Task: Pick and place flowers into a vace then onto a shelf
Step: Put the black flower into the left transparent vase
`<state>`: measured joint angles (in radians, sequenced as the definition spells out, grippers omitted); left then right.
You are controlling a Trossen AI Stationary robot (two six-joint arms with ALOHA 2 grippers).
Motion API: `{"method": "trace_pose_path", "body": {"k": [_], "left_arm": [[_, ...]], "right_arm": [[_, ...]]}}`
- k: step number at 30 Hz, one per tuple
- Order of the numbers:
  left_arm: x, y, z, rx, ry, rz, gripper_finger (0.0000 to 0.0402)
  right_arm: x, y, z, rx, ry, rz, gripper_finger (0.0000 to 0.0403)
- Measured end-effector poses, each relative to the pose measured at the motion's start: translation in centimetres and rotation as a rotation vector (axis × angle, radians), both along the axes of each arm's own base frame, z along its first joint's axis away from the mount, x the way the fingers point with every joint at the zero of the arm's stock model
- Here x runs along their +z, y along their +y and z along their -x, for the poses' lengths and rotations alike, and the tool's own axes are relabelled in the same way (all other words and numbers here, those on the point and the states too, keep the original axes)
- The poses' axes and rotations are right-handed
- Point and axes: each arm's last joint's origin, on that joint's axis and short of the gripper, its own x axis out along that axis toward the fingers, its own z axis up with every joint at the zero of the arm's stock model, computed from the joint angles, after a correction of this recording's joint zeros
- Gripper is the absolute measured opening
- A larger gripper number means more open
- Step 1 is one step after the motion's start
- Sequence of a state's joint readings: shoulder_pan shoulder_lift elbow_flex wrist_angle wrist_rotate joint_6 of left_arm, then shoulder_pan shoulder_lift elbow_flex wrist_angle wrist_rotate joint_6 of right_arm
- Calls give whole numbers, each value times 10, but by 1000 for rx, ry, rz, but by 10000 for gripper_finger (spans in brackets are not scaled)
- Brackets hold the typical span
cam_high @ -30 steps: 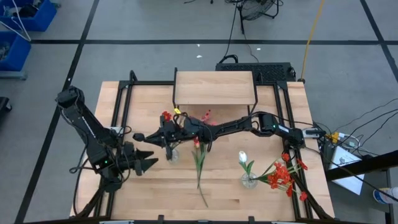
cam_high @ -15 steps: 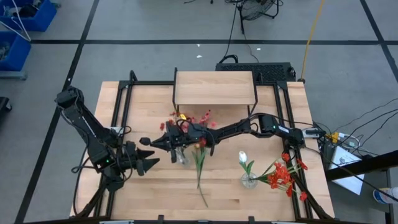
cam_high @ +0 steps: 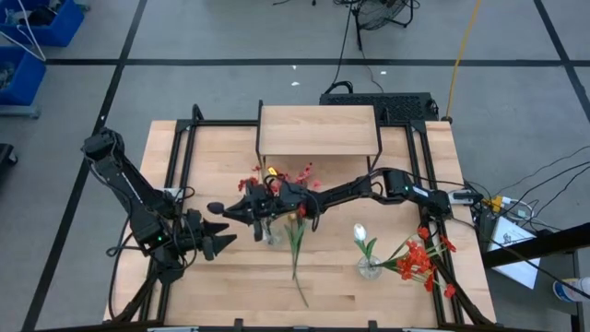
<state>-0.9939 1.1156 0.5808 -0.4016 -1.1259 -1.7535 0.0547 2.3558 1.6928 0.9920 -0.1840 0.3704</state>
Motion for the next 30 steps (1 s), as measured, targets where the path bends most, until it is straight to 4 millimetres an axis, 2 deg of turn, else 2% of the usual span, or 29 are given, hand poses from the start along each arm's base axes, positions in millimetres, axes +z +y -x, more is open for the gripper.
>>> {"method": "trace_pose_path", "body": {"k": [10,23,30], "left_arm": [[-1,1,1,-1,11,-13,399],[-2,1,1,-13,28,-38,399],[-3,2,2,-29,55,-41,399]], "right_arm": [[5,6,2,50,-56,-11,45],[5,14,3,92,-46,-38,170],[14,15,5,94,-103,-47,208]]}}
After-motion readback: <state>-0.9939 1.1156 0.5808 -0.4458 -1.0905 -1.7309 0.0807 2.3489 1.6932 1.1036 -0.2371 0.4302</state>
